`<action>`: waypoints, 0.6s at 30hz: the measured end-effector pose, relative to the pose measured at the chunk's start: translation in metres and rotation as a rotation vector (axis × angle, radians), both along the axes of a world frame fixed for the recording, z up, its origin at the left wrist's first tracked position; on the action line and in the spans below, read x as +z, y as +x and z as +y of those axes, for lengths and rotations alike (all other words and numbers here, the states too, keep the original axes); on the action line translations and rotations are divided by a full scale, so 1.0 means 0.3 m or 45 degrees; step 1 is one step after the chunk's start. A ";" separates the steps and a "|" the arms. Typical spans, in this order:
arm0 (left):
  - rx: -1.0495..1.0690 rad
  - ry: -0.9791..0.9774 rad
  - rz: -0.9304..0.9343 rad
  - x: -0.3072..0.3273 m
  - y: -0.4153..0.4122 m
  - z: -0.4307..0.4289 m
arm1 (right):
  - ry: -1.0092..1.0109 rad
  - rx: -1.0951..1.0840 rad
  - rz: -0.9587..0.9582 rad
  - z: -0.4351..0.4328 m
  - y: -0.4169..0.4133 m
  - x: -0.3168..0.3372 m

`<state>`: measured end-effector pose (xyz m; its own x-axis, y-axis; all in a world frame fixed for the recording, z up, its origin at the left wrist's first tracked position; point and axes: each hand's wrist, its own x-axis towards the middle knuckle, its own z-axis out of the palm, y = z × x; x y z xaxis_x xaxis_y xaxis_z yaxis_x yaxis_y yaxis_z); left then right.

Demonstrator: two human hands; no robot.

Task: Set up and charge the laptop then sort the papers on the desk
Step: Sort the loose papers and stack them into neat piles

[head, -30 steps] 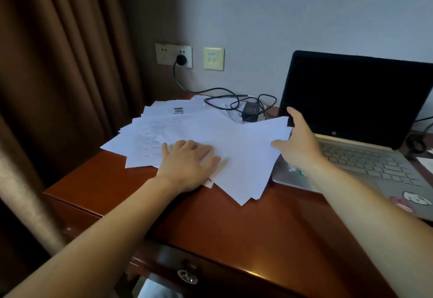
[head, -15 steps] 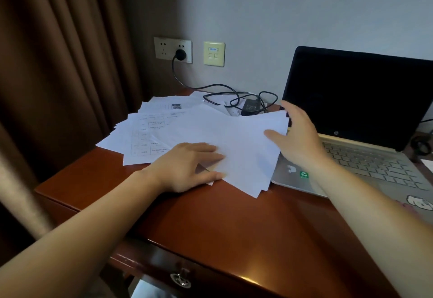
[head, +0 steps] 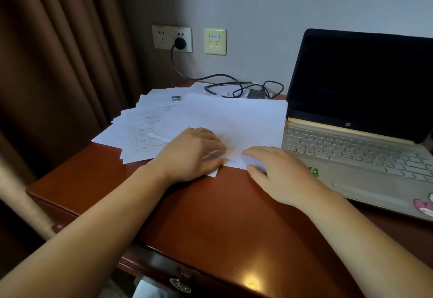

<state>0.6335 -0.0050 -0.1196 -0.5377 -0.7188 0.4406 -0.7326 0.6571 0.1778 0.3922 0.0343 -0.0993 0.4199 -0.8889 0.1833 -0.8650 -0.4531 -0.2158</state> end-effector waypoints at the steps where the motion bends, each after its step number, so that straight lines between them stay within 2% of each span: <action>1: 0.005 -0.006 0.015 0.004 -0.001 0.000 | 0.014 -0.002 -0.008 0.000 -0.004 0.001; 6: 0.054 -0.074 -0.018 0.019 0.006 0.006 | -0.005 -0.021 0.029 0.002 0.003 0.010; 11: 0.120 -0.225 -0.013 0.018 -0.008 -0.001 | -0.084 0.017 0.215 -0.029 0.025 0.062; 14: 0.167 -0.353 0.064 0.030 -0.013 0.003 | -0.277 -0.017 0.166 -0.036 0.040 0.047; 18: 0.141 -0.541 0.110 0.051 -0.035 0.025 | -0.364 -0.086 0.044 -0.039 0.032 0.023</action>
